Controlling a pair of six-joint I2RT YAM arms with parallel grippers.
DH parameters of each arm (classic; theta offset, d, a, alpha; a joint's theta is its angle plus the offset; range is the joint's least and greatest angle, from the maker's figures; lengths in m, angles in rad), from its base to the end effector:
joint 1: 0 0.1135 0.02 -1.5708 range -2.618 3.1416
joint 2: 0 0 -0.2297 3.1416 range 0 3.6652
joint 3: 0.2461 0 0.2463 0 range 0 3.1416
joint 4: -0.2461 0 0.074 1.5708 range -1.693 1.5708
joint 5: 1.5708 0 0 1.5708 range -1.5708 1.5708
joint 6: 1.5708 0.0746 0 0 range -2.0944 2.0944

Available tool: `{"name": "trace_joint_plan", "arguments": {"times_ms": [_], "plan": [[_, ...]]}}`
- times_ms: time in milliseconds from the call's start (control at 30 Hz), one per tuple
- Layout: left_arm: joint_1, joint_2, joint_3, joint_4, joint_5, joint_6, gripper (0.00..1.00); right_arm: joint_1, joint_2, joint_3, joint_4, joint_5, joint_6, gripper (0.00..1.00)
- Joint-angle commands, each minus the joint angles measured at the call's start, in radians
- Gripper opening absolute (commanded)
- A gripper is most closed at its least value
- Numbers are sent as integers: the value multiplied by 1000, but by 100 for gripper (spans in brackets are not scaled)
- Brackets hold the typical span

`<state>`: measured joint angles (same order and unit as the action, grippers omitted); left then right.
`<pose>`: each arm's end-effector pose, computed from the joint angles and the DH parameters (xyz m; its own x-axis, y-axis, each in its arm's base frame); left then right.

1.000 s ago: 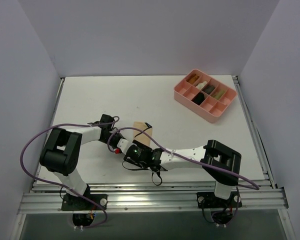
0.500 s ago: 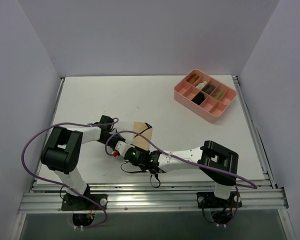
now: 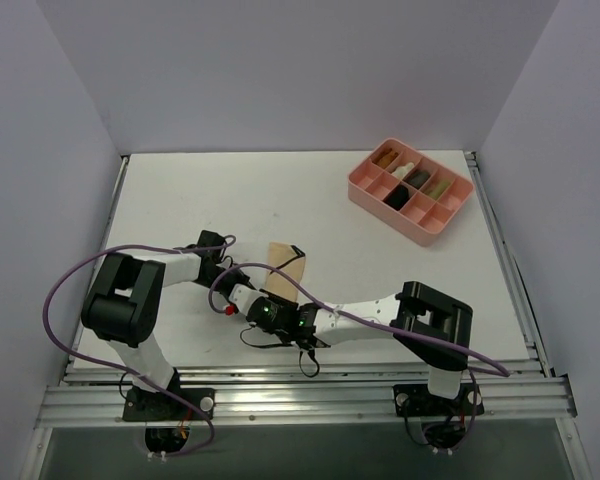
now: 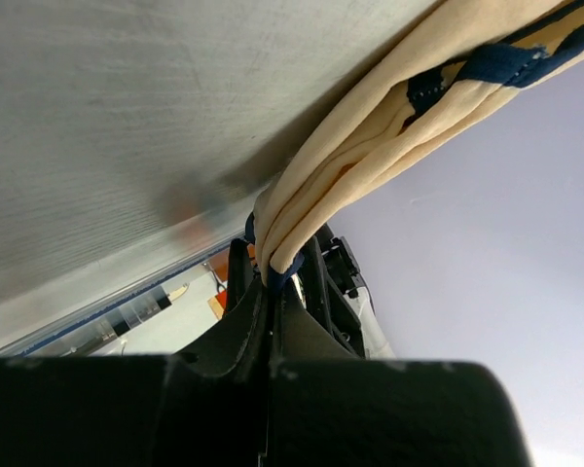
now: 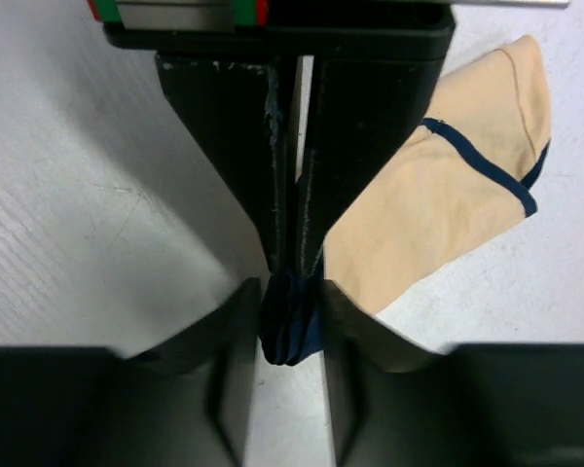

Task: Roll the underwear

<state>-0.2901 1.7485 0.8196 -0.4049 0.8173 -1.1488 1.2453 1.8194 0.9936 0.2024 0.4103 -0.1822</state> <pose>0.2537 -0.1325 0.0626 -0.7097 -0.4395 0.5506 -0.7024 0.5021 -0.5046 0.1555 0.3678 0.1181 -0.0449 -0.6527 -0.7563 -0.7864 0.4899 -0.3761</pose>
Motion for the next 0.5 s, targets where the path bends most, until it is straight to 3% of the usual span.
{"name": "trace_joint_plan", "arguments": {"times_ms": [0, 67, 233, 400, 467], "plan": [[12, 9, 1, 21, 39, -22, 2, 8, 6, 11, -11, -2, 1, 31], [14, 11, 1, 20, 39, -25, 2, 8, 0, 5, 0, -5, 1, 38], [14, 23, 0, 40, 52, -38, 2, 8, 21, 0, 11, 34, 3, 43], [16, 28, 3, 34, 56, -37, 2, 6, 53, 7, 23, 84, -3, 40], [16, 31, 6, 28, 54, -34, 2, 5, 60, 10, 29, 91, -5, 33]]}}
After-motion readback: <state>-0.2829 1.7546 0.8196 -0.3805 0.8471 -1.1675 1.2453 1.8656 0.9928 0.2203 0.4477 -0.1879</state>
